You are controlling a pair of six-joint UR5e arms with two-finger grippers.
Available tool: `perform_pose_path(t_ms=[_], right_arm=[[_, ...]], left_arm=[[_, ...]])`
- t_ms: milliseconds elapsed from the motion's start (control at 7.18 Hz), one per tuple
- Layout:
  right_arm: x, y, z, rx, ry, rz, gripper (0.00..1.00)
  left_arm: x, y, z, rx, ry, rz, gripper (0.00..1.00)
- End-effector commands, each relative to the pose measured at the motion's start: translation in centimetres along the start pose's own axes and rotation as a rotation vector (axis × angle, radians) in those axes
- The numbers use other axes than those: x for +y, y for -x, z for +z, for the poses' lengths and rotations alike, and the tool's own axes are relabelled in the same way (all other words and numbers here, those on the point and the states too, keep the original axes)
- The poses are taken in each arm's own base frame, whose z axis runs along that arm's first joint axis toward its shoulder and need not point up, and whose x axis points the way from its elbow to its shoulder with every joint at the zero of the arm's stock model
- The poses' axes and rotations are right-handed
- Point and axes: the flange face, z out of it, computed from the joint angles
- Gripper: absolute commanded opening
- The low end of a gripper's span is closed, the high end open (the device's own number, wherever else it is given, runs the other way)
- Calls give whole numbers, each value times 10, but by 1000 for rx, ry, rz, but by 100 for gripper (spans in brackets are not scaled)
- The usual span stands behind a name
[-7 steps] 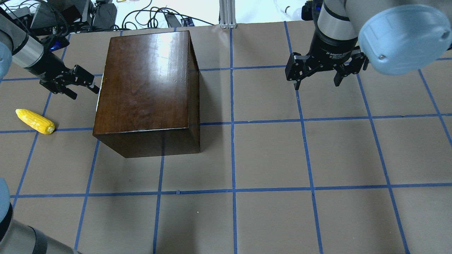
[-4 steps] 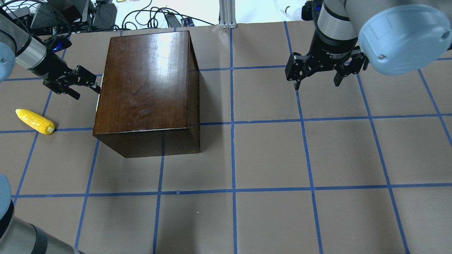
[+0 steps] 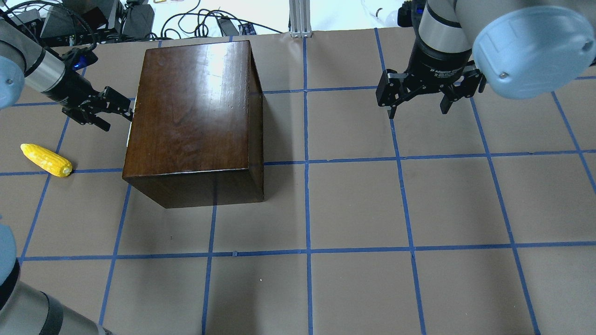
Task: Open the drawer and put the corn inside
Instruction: 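Close the left gripper on the white drawer handle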
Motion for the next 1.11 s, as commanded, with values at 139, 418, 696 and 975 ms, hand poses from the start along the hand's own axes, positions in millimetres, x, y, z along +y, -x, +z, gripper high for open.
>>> perform_pose_path(t_ms=[139, 418, 696, 975], right_arm=[[0, 0, 0, 0, 0, 0, 100], [0, 0, 0, 0, 0, 0, 100], [0, 0, 0, 0, 0, 0, 100], [0, 0, 0, 0, 0, 0, 100]], left_arm=[[-5, 7, 12, 6, 8, -2, 100], [-8, 9, 12, -8, -10, 9, 100], [-9, 15, 8, -21, -26, 4, 100], [-9, 18, 4, -29, -31, 1, 100]])
